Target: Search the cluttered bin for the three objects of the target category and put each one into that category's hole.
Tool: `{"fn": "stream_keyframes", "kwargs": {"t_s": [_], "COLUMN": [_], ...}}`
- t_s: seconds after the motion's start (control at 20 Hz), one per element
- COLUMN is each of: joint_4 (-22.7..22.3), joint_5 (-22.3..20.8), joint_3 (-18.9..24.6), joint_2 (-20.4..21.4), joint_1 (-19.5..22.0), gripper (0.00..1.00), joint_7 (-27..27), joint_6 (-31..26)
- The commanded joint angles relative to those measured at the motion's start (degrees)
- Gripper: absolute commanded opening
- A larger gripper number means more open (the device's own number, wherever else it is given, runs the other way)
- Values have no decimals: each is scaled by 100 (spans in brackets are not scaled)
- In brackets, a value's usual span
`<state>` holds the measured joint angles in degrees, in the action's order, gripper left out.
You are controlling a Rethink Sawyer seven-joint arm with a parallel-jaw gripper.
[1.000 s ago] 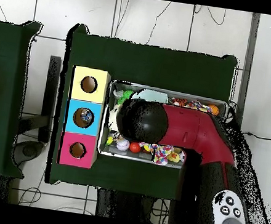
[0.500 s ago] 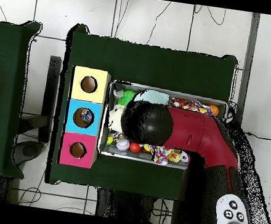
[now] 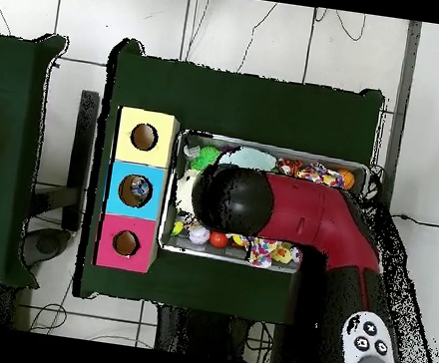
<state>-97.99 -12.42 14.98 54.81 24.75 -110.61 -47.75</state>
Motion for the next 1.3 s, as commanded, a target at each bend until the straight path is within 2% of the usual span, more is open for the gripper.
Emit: {"fn": "stream_keyframes", "kwargs": {"t_s": [0.05,0.4,0.75,0.8,1.3], "joint_4": [-343,-356,-300,-288,-232], "joint_5": [137,236,320,340,311], "joint_3": [-174,-369,-526,-572,-610], "joint_2": [-254,-321,-367,-378,-434], "joint_1": [-239,-555,-686,-714,-676], "gripper": [0,0,0,100,100], "joint_7": [-873,-1077,-1010,-967,-714], "joint_6": [-142,26,35,45,61]}}
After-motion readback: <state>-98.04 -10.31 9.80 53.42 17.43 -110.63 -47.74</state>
